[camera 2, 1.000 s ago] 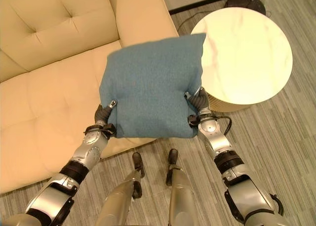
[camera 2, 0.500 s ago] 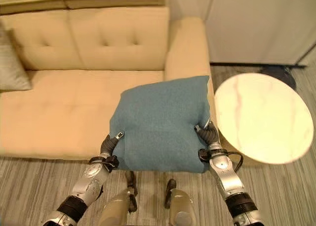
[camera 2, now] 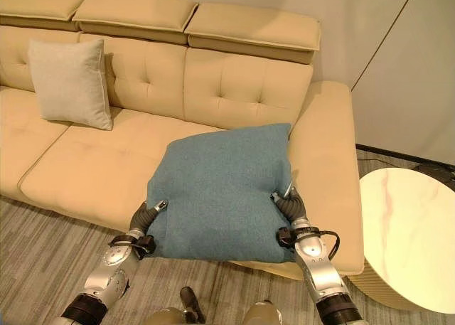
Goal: Pick up all the scattered cushions and arrange them neatly on the sofa.
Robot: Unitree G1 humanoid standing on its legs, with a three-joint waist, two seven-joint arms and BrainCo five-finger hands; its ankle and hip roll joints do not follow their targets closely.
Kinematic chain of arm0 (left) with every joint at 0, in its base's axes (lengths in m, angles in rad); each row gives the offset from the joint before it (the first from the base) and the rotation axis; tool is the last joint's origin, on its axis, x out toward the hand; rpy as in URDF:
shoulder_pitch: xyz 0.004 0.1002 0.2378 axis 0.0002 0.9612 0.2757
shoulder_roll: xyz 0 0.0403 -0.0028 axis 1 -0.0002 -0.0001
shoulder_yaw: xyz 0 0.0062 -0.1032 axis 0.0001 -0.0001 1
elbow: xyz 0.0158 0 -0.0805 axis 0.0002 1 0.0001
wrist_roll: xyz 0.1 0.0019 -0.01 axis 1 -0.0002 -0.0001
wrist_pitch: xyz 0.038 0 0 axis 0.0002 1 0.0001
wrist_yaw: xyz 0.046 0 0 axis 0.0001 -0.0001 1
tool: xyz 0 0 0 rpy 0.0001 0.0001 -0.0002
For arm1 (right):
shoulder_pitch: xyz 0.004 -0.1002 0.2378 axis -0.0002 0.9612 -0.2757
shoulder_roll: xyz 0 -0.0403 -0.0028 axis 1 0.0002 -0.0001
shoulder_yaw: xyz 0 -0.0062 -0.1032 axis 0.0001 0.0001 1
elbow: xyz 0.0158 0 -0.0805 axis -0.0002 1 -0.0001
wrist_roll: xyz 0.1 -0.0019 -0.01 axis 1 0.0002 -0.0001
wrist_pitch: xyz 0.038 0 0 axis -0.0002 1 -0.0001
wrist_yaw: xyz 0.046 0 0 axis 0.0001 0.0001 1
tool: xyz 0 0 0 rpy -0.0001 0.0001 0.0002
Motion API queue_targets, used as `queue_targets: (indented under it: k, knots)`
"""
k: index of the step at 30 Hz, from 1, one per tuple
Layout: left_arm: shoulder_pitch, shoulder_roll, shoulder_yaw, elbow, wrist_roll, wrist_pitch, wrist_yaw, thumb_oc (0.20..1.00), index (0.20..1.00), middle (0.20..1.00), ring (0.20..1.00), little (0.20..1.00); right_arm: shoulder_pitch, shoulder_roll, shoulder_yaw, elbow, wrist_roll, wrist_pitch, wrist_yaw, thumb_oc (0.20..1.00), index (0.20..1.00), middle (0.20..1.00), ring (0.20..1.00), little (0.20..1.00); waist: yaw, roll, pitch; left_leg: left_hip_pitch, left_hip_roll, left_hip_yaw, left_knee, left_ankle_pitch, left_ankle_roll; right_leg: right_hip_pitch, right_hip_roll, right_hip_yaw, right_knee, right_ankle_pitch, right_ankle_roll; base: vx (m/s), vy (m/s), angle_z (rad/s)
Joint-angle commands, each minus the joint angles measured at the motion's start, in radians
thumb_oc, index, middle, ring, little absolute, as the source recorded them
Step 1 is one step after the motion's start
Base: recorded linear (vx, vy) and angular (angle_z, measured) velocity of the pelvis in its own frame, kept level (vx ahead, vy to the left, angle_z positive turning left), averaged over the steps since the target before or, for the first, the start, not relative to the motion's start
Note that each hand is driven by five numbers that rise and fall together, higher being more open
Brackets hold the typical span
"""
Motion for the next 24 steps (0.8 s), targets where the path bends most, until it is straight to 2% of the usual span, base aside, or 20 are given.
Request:
queue_targets:
  k: [1, 4, 5, 6, 8, 11, 14, 16, 17, 19, 20, 22, 24]
  knots:
    - [-0.041, -0.010, 0.032, -0.140, 0.037, -0.079, -0.038, 0.200, 0.200, 0.200, 0.200, 0.200, -0.084, -0.020, -0.033, -0.066, 0.001, -0.089, 0.002, 0.200, 0.200, 0.200, 0.200, 0.200, -0.035, 0.015, -0.004, 0.019, 0.025, -0.094, 0.013, -0.066, -0.062, -0.028, 0.196, 0.078, -0.072, 0.062, -0.015, 0.15, 0.188, 0.06]
    - [-0.046, -0.018, 0.027, -0.135, 0.047, -0.079, -0.047, 0.200, 0.200, 0.200, 0.200, 0.200, -0.074, -0.028, -0.039, -0.066, 0.009, -0.089, 0.011, 0.200, 0.200, 0.200, 0.200, 0.200, -0.059, 0.010, 0.004, 0.050, -0.010, -0.132, -0.010, -0.071, -0.059, -0.077, 0.271, 0.118, -0.172, 0.083, -0.022, 0.13, 0.069, 0.29]
    - [-0.046, -0.018, 0.027, -0.135, 0.047, -0.079, -0.047, 0.200, 0.200, 0.200, 0.200, 0.200, -0.074, -0.029, -0.039, -0.066, 0.009, -0.089, 0.011, 0.200, 0.200, 0.200, 0.200, 0.200, -0.060, 0.011, 0.005, 0.052, -0.010, -0.133, -0.010, -0.070, -0.060, -0.074, 0.271, 0.116, -0.174, 0.083, -0.022, 0.17, 0.038, 0.55]
    - [-0.054, -0.023, 0.021, -0.125, 0.058, -0.079, -0.051, 0.200, 0.200, 0.200, 0.200, 0.200, -0.070, -0.033, -0.046, -0.061, 0.012, -0.093, 0.010, 0.200, 0.200, 0.200, 0.200, 0.200, -0.068, 0.003, 0.004, 0.070, -0.033, -0.150, -0.019, -0.080, -0.057, -0.086, 0.292, 0.109, -0.236, 0.115, -0.016, 0.16, 0.031, 0.63]
    - [-0.068, -0.029, 0.016, -0.118, 0.065, -0.080, -0.050, 0.200, 0.200, 0.200, 0.200, 0.200, -0.066, -0.038, -0.053, -0.059, 0.014, -0.097, 0.009, 0.200, 0.200, 0.200, 0.200, 0.200, -0.075, 0.000, 0.004, 0.090, -0.048, -0.168, -0.028, -0.091, -0.059, -0.108, 0.303, 0.090, -0.252, 0.130, -0.012, 0.19, 0.012, 0.23]
    - [-0.081, -0.041, -0.002, -0.113, 0.063, -0.080, -0.064, 0.200, 0.200, 0.200, 0.200, 0.200, -0.048, -0.054, -0.072, -0.055, 0.016, -0.101, 0.005, 0.200, 0.200, 0.200, 0.200, 0.200, -0.086, -0.014, -0.011, 0.091, -0.069, -0.197, -0.011, -0.106, -0.069, -0.054, 0.303, 0.107, -0.325, 0.142, -0.027, 0.12, -0.053, 0.60]
    - [-0.083, -0.057, -0.009, -0.111, 0.054, -0.082, -0.069, 0.200, 0.200, 0.200, 0.200, 0.200, -0.028, -0.082, -0.097, -0.065, 0.013, -0.104, 0.008, 0.200, 0.200, 0.200, 0.200, 0.200, -0.106, -0.010, -0.039, 0.081, -0.062, -0.189, 0.053, -0.137, -0.098, -0.006, 0.296, 0.093, -0.359, 0.143, -0.037, 0.15, -0.098, 0.59]
    - [-0.075, -0.061, -0.013, -0.115, 0.058, -0.079, -0.078, 0.200, 0.200, 0.200, 0.200, 0.200, -0.004, -0.098, -0.113, -0.077, 0.016, -0.103, 0.016, 0.200, 0.200, 0.200, 0.200, 0.200, -0.120, -0.015, -0.042, 0.067, -0.045, -0.183, 0.154, -0.156, -0.121, 0.039, 0.296, 0.091, -0.374, 0.130, -0.051, 0.18, -0.105, 0.81]
    - [-0.071, -0.064, -0.013, -0.115, 0.060, -0.077, -0.078, 0.200, 0.200, 0.200, 0.200, 0.200, 0.001, -0.103, -0.115, -0.077, 0.015, -0.102, 0.018, 0.200, 0.200, 0.200, 0.200, 0.200, -0.122, -0.020, -0.037, 0.035, -0.022, -0.182, 0.244, -0.146, -0.140, 0.062, 0.292, 0.087, -0.381, 0.126, -0.062, 0.12, -0.086, 0.82]
    - [-0.065, -0.069, -0.012, -0.111, 0.059, -0.074, -0.077, 0.200, 0.200, 0.200, 0.200, 0.200, 0.009, -0.101, -0.114, -0.075, 0.026, -0.099, 0.023, 0.200, 0.200, 0.200, 0.200, 0.200, -0.116, -0.029, -0.032, -0.002, 0.009, -0.184, 0.296, -0.119, -0.152, 0.089, 0.286, 0.091, -0.392, 0.115, -0.071, 0.07, -0.041, 0.42]
    - [-0.061, -0.072, -0.011, -0.110, 0.060, -0.070, -0.082, 0.200, 0.200, 0.200, 0.200, 0.200, 0.017, -0.101, -0.118, -0.074, 0.025, -0.099, 0.027, 0.200, 0.200, 0.200, 0.200, 0.200, -0.118, -0.029, -0.036, -0.006, 0.024, -0.170, 0.264, -0.136, -0.144, 0.095, 0.285, 0.084, -0.395, 0.107, -0.071, 0.06, -0.008, -0.04]
    - [-0.060, -0.069, -0.012, -0.111, 0.069, -0.063, -0.082, 0.200, 0.200, 0.200, 0.200, 0.200, 0.021, -0.100, -0.120, -0.079, 0.022, -0.097, 0.029, 0.200, 0.200, 0.200, 0.200, 0.200, -0.115, -0.032, -0.039, -0.010, 0.032, -0.165, 0.230, -0.131, -0.137, 0.095, 0.284, 0.086, -0.397, 0.105, -0.069, 0.06, 0.006, -0.04]
    - [-0.061, -0.059, -0.013, -0.113, 0.081, -0.058, -0.077, 0.200, 0.200, 0.200, 0.200, 0.200, 0.019, -0.098, -0.114, -0.083, 0.018, -0.094, 0.022, 0.200, 0.200, 0.200, 0.200, 0.200, -0.103, -0.043, -0.041, -0.050, 0.059, -0.181, 0.189, -0.094, -0.132, 0.087, 0.284, 0.107, -0.382, 0.088, -0.076, 0.09, 0.021, 0.00]
